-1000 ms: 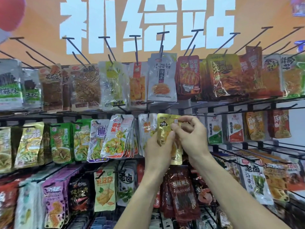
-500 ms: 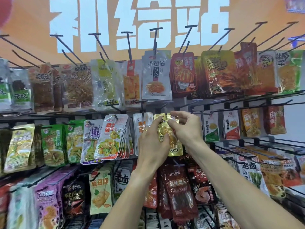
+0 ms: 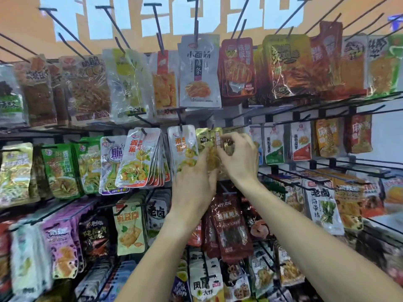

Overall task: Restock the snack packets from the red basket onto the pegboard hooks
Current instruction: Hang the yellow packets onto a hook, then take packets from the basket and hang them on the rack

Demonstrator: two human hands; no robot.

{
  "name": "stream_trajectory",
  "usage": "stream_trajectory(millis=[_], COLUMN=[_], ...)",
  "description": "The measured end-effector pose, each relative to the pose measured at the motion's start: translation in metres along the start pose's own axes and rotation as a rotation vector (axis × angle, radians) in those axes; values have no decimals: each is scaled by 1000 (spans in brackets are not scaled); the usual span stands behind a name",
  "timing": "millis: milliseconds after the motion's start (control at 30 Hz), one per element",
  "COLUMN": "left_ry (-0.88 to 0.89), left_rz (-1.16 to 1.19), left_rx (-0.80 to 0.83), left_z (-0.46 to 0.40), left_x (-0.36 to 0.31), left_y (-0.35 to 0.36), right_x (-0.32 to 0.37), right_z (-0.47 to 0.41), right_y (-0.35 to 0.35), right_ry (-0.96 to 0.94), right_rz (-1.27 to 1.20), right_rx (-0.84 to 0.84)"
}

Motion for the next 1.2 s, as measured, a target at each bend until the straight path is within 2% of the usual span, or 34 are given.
stream_trajectory(millis=[167, 267, 400, 533, 633, 767, 900, 1033, 1200], left_ry=[10, 25, -18, -110, -210, -272, -370, -416, -327], left_rz=[82, 215, 277, 183, 77, 68, -29, 11, -25], left_rx=[65, 199, 558, 994, 1275, 1392, 1588, 1646, 1762], left_z=[68, 140, 267, 426, 536, 662, 762, 857, 999], left_x=[-14, -30, -47, -45, -45, -49, -37, -13, 38], left_y=[11, 37, 99, 168, 198, 235, 285, 350, 459], right_x=[-17, -45, -114, -187, -223, -263, -312, -375, -482], right_z=[96, 181, 321, 483, 599, 721, 829, 940, 1078], right_y=[-67, -102, -132, -164, -187, -196, -177, -146, -96], right_ry=[-24, 43, 304, 692, 894, 1118, 1264, 1365, 1378], right_rz=[-89, -87, -6, 110, 229, 243, 261, 218, 324], right_rx=[-18, 69, 288, 497, 600, 676, 743, 818, 1205])
Point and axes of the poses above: each hand's wrist, its own z-axis away from the middle knuckle, its own y-axis out of the palm, x = y × z, the point moved 2 cm from there along -z, towards the middle knuckle, and after that the axes turned 3 degrees about -y, right-handed, at the moved point
